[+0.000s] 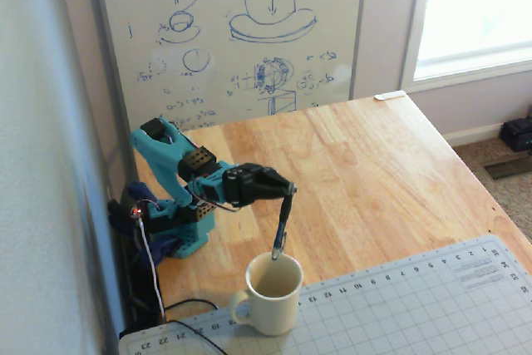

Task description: Grasp a pen and put it in a mug.

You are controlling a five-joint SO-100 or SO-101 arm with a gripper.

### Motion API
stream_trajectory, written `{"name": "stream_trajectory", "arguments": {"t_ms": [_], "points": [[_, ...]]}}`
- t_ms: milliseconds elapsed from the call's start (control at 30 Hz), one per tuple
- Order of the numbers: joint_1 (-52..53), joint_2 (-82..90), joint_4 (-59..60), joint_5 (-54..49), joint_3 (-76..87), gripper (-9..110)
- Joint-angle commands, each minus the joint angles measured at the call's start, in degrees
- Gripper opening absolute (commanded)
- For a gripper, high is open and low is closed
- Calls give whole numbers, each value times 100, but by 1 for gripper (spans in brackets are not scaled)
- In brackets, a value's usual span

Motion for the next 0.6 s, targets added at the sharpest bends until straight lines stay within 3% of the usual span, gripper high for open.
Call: {"name": "stream_trajectory", "arguments": {"t_ms": [0, 367, 567], "points": [[70, 149, -237, -53, 141, 0], [88, -360, -246, -70, 290, 1], [79, -510, -246, -79, 211, 15]]}}
